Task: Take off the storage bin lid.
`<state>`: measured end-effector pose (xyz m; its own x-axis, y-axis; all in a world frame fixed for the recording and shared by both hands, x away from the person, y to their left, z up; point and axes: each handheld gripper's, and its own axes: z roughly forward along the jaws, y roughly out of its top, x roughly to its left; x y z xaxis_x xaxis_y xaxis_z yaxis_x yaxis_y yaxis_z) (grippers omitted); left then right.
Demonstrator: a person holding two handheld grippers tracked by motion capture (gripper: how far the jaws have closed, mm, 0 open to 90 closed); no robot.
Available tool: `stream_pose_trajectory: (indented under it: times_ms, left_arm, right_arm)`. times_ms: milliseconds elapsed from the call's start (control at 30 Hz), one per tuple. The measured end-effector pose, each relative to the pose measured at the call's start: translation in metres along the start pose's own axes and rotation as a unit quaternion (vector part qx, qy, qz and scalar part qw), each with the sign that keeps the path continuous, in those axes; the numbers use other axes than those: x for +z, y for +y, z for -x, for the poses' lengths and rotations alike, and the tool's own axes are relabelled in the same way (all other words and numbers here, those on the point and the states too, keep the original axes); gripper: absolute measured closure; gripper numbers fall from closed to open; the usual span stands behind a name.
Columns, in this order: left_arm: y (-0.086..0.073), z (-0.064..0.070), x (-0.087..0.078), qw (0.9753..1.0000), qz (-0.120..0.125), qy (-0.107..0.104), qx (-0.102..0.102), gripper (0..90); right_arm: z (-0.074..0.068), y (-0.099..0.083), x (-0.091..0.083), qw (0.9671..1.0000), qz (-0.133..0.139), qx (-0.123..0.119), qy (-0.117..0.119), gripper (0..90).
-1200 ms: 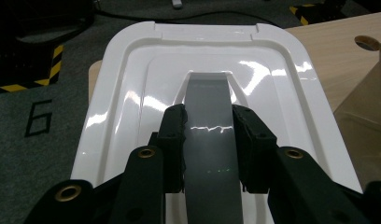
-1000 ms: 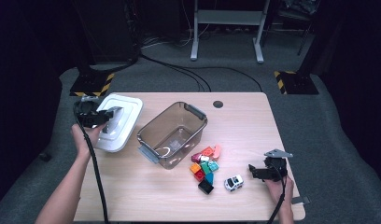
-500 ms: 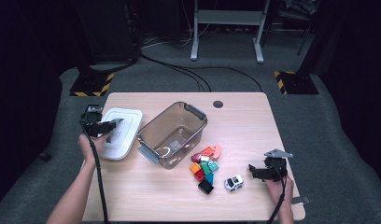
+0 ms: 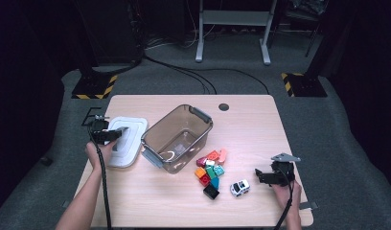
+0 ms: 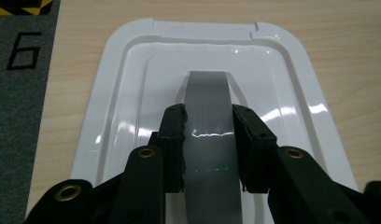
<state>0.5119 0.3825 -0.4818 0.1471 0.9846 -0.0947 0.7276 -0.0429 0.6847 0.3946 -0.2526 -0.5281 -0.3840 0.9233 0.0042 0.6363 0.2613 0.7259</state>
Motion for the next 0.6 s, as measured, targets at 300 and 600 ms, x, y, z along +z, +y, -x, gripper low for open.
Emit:
stream_pose_trajectory:
  times_ms: [300, 600]
  left_arm:
    - [-0.002, -0.001, -0.001, 0.9998, 0.005, -0.019, 0.003, 60.1]
    - [-0.007, 0.006, -0.040, 0.9978, 0.049, -0.034, 0.028, 20.7]
  right_arm:
    - [0.000, 0.000, 0.000, 1.0000, 0.000, 0.000, 0.000, 5.7]
    - [0.000, 0.000, 0.000, 1.0000, 0.000, 0.001, -0.001, 5.7]
